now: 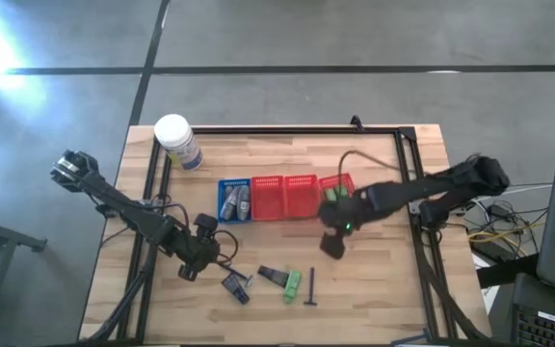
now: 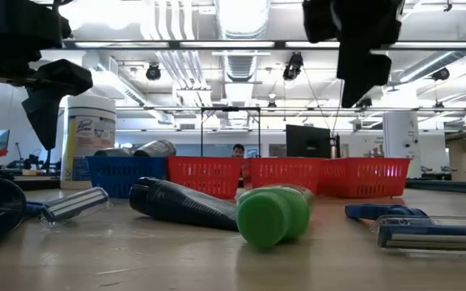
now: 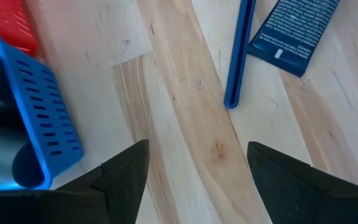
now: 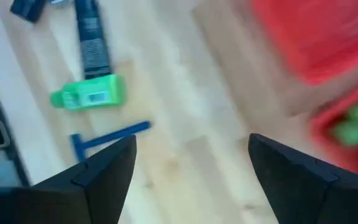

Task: Pick & Place Travel size toiletries
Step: Put the shampoo into the right red bin

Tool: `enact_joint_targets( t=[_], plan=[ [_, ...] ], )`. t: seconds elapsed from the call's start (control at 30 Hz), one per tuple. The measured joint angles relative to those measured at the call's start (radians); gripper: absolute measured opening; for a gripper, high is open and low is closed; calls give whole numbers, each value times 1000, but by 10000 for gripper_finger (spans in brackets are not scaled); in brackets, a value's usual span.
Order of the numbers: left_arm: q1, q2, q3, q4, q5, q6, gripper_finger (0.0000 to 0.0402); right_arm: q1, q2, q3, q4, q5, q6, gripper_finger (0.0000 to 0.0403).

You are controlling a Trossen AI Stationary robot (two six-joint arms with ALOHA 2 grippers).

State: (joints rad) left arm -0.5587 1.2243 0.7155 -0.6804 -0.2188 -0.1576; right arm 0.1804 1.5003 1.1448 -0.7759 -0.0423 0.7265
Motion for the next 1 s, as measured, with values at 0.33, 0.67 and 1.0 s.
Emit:
enact_joint_targets(
  t=[0.33,0.67,1.0],
  plan=[
    [0,0,0,-10,0,7,275,19,268,106,-1,-302,284,263],
    [-5,-47,0,-139,14,20,275,87,375,308,0,-254,682,246],
    [-4,-158,-3,-151,-8,37,275,125,571,441,13,-191,967,295]
  ],
)
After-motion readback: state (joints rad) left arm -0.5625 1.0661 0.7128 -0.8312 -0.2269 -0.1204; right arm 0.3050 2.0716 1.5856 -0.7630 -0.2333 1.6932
